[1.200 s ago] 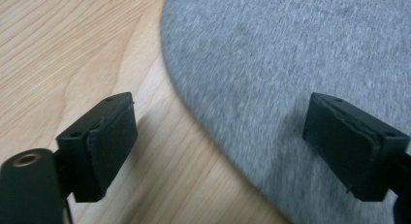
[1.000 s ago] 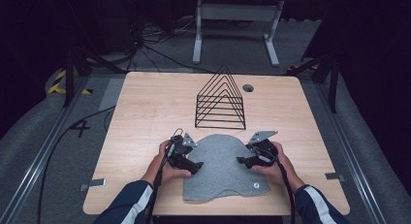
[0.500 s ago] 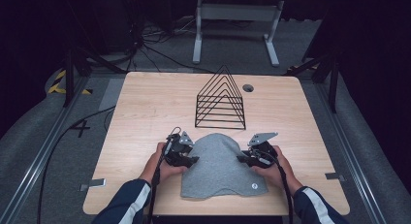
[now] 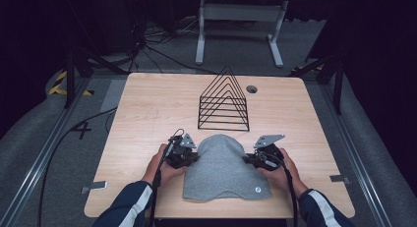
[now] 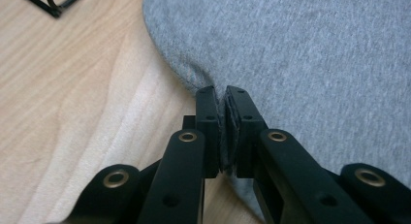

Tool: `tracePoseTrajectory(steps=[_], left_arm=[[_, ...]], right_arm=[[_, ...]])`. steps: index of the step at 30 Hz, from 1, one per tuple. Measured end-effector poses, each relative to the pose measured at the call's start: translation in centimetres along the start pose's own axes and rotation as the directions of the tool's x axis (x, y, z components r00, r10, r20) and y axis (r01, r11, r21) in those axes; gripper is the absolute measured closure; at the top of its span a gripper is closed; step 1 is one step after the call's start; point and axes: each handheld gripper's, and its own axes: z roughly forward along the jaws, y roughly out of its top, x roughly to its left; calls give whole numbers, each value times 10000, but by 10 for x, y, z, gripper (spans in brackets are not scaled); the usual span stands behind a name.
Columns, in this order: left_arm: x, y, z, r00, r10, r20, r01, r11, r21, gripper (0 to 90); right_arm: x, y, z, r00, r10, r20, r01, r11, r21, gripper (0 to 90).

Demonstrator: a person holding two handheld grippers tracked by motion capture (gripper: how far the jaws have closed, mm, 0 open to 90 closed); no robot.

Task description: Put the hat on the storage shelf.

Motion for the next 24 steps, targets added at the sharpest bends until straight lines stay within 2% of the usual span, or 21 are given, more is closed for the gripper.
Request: tracePoseTrajectory(steps=[4,9,11,13,20,24], left_arm=[[-1,4,-8,9998,205,18,-204,9992,-344,860],[-4,12,-20,9968,690,-399,-706,9967,-392,862],[-5,17,-27,9955,782,-536,-814,9948,-617,863],[-6,22,-36,9939,895,-650,-947,9922,-813,864],[-6,42,-55,9890,1250,-790,-1347,9821,-1316,866],[-5,59,-68,9811,1631,-1040,-1762,9753,-1330,867]], right_arm=[[0,3,-9,9999,-135,90,137,9995,-283,840],[0,8,-21,9992,-251,317,273,9970,-731,841],[1,11,-26,9986,-386,360,414,9959,-800,842],[2,13,-31,9975,-576,404,611,9939,-922,843],[2,27,-54,9947,-754,702,849,9860,-1434,845],[0,37,-67,9920,-921,868,1051,9817,-1588,846]])
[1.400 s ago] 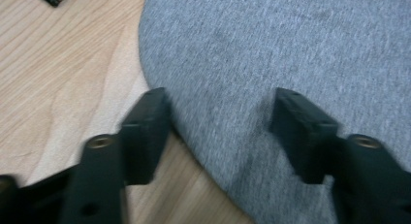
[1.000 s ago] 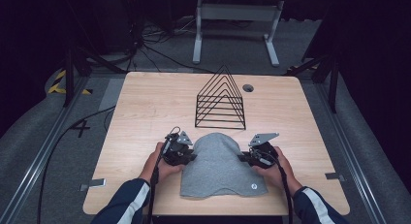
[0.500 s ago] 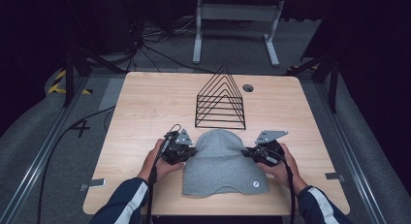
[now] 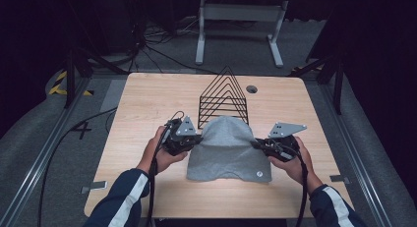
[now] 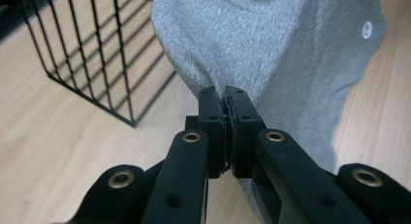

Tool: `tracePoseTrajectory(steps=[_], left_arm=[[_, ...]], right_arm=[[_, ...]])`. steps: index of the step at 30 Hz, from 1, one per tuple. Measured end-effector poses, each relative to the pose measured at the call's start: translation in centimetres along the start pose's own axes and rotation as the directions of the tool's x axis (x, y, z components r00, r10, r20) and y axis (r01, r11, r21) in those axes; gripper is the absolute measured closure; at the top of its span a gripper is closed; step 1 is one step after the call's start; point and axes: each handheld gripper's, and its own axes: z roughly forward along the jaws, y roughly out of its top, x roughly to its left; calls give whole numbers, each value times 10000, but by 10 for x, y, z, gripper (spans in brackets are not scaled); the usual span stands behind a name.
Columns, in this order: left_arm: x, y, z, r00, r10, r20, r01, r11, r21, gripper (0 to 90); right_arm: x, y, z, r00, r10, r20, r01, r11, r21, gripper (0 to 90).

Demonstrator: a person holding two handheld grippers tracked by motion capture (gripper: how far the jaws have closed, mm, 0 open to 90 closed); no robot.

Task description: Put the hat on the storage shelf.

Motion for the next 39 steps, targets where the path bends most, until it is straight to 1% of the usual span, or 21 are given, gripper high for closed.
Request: tracePoseTrajectory(steps=[4,8,9,11,14,15,16,18,20,23,24,26,29,30,31,32,33,35,36,37,39], left_arm=[[6,20,-11,9997,183,-149,-187,9996,-226,868],[11,37,-20,9989,384,-267,-397,9980,-496,868],[12,42,-23,9981,494,-374,-514,9972,-549,869],[16,50,-30,9984,459,-329,-483,9958,-783,869],[24,60,-41,9981,383,-485,-436,9928,-1115,870],[27,63,-45,9975,413,-573,-479,9916,-1204,870],[29,66,-48,9979,316,-564,-386,9909,-1287,870],[38,74,-56,9971,265,-711,-370,9879,-1504,870],[47,83,-63,9950,303,-948,-452,9861,-1599,871],[59,96,-73,9912,358,-1278,-581,9829,-1746,871],[62,101,-75,9901,264,-1377,-522,9809,-1876,871],[69,110,-81,9875,331,-1539,-631,9790,-1938,871],[77,123,-87,9836,263,-1783,-636,9763,-2071,871],[80,127,-89,9827,227,-1838,-613,9764,-2071,872],[83,132,-90,9809,318,-1921,-715,9764,-2036,871],[85,135,-91,9789,318,-2018,-734,9766,-2022,871],[88,140,-92,9778,299,-2074,-728,9766,-2021,871],[92,146,-92,9773,225,-2108,-676,9755,-2093,872],[92,146,-92,9773,225,-2108,-676,9755,-2093,872],[97,152,-90,9767,220,-2135,-672,9760,-2071,872],[100,154,-89,9757,274,-2175,-734,9757,-2064,872]], right_arm=[[-6,16,-14,9995,-165,267,173,9994,-307,845],[-12,34,-27,9984,-216,522,250,9975,-664,845],[-13,39,-30,9981,-229,573,272,9969,-740,845],[-16,48,-34,9972,-315,671,373,9955,-874,845],[-20,61,-41,9954,-366,883,463,9929,-1097,845],[-22,66,-43,9951,-362,924,474,9915,-1214,845],[-24,71,-45,9943,-368,997,499,9898,-1332,845],[-29,82,-49,9943,-282,1029,444,9864,-1584,845],[-34,94,-53,9936,-186,1111,391,9820,-1845,845],[-40,115,-60,9904,-230,1362,527,9744,-2184,845],[-43,121,-62,9887,-290,1469,616,9730,-2226,845],[-47,134,-65,9856,-374,1646,759,9692,-2341,845],[-54,149,-67,9814,-406,1876,863,9664,-2422,845],[-56,153,-66,9797,-451,1952,925,9661,-2411,845],[-58,157,-66,9779,-473,2036,967,9659,-2401,845],[-60,161,-66,9767,-481,2093,989,9658,-2395,845],[-62,164,-66,9764,-479,2106,996,9652,-2419,845],[-66,171,-66,9738,-484,2224,1040,9637,-2460,845],[-69,174,-66,9735,-445,2241,1017,9627,-2509,846],[-71,176,-66,9720,-424,2311,1018,9625,-2516,845],[-74,178,-65,9717,-379,2331,979,9630,-2513,846]])
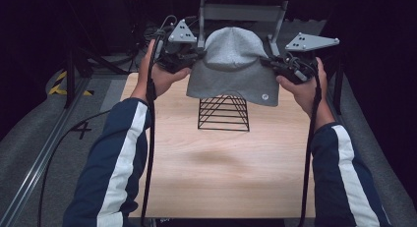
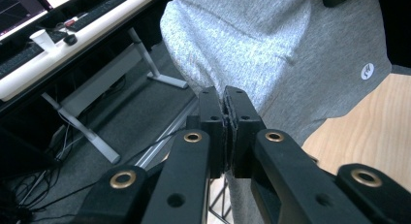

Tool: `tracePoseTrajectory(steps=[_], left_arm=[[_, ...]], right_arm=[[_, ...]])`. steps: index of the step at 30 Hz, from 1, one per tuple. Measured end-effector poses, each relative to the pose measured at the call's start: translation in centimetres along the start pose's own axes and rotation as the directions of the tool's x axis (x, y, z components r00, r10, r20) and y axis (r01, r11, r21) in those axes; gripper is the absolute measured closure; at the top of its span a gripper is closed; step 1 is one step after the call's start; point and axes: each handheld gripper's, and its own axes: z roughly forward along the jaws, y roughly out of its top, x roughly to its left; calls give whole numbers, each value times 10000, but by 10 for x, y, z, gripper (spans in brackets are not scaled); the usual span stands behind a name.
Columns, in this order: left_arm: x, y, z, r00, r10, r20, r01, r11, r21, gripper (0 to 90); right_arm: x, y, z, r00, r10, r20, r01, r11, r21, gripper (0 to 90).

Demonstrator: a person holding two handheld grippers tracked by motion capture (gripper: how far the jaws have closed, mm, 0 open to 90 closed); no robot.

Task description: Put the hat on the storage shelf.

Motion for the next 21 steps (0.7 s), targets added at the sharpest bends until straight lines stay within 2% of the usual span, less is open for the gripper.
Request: tracePoseTrajectory(steps=[1,4,5,7,9,12,13,14,15,18,21], left_arm=[[4,1,4,9998,-192,106,192,9998,-36,872],[8,0,9,9998,-172,53,171,9998,34,872],[11,-1,12,9996,-273,109,273,9996,35,872],[14,-3,17,9995,-316,76,315,9995,57,872],[18,-7,25,9984,-559,128,557,9983,152,872],[20,-10,30,9982,-598,79,596,9981,171,872],[22,-13,33,9970,-764,117,763,9970,130,872],[22,-14,36,9962,-867,68,866,9962,79,872],[22,-16,38,9940,-1059,260,1058,9944,38,872],[20,-20,43,9940,-1042,329,1038,9945,131,872],[16,-26,45,9925,-1148,420,1149,9934,8,872]], right_arm=[[-5,2,4,9999,36,104,-36,10000,36,845],[-8,3,7,9998,52,170,-53,9999,90,845],[-13,4,12,9996,143,230,-147,9998,159,845],[-14,4,14,9995,146,286,-151,9997,185,845],[-18,2,23,9990,315,323,-325,9990,296,845],[-19,0,27,9989,336,338,-348,9988,356,845],[-19,0,30,9986,383,352,-396,9985,367,845],[-19,-2,34,9982,458,397,-474,9980,406,845],[-19,-2,36,9981,484,369,-499,9980,398,845],[-17,-5,41,9983,523,249,-535,9974,492,845],[-14,-9,43,9988,485,117,-491,9972,571,845]])
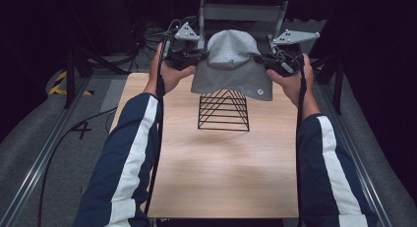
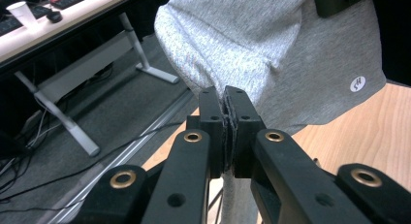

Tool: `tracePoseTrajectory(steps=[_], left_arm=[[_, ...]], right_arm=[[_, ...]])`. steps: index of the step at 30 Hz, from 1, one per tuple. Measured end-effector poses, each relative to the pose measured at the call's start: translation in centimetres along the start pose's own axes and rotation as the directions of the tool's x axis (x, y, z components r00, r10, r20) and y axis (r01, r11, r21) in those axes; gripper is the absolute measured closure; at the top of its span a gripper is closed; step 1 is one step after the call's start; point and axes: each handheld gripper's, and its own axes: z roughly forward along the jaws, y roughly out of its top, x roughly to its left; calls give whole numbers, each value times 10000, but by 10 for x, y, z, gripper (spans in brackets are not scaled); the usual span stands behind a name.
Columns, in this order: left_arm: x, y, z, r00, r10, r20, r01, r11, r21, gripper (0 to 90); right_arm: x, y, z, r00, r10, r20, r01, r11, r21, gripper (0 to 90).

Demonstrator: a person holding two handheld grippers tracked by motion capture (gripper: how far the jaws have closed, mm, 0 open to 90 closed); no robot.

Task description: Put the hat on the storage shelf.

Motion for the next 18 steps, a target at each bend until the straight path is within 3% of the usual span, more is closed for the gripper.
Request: tracePoseTrajectory(steps=[5,18], left_arm=[[-2,-7,-4,9997,-203,163,206,9996,-211,872],[-20,-9,-31,9989,299,350,-274,9972,-703,872]], right_arm=[[4,-7,-3,9997,65,-242,-66,10000,-13,845],[20,-9,-25,9976,-334,-598,317,9991,-298,845]])
